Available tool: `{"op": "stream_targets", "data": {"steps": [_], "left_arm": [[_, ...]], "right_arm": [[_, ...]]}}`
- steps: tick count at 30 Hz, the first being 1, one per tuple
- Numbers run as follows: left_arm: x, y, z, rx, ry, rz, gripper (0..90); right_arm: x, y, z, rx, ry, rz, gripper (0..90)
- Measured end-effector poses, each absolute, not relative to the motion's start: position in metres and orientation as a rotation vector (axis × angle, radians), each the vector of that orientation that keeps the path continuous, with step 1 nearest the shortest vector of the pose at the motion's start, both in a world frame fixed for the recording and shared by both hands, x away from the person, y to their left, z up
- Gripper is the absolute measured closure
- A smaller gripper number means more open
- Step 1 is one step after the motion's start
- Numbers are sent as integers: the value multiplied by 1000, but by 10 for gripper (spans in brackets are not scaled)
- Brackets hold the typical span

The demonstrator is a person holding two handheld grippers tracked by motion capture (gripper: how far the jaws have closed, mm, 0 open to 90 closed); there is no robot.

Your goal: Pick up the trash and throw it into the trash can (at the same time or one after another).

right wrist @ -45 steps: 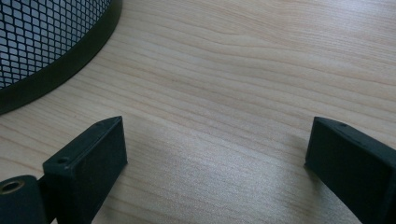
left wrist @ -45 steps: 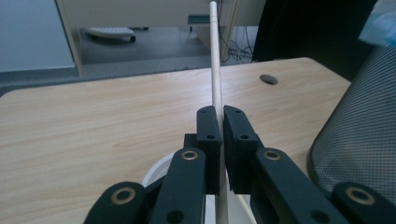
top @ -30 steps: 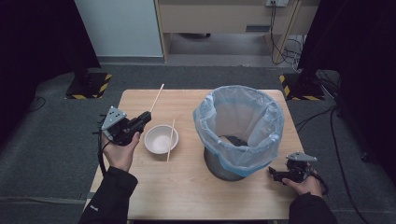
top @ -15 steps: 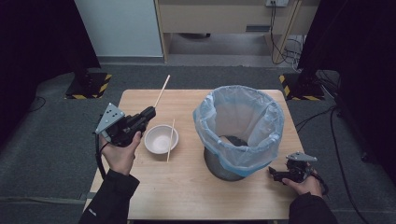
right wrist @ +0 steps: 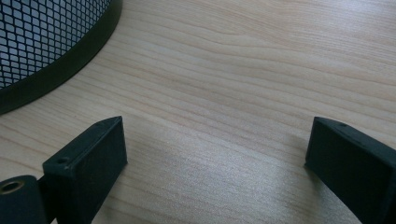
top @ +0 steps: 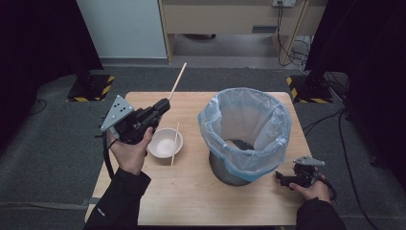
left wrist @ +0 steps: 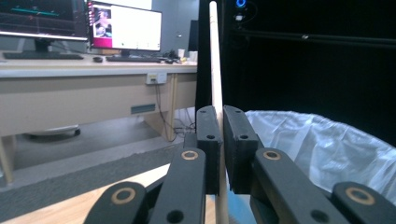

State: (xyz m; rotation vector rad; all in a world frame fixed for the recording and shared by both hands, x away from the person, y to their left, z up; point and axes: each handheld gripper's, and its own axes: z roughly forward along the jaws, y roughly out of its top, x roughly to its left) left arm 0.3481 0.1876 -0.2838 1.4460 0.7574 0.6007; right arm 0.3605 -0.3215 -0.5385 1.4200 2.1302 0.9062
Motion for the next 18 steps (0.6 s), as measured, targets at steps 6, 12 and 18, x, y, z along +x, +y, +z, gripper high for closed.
{"op": "stream_targets", "data": {"steps": [6, 12, 18], "left_arm": [[350, 171, -273, 1440, 720, 586, 855], [351, 156, -263, 1433, 683, 570, 855], [352, 139, -257, 1439, 649, 552, 855]], "right_arm": [[361, -322, -538, 1420, 2130, 906, 55], [361, -322, -538, 1420, 2130, 906, 55], [361, -322, -538, 1420, 2130, 906, 54]]}}
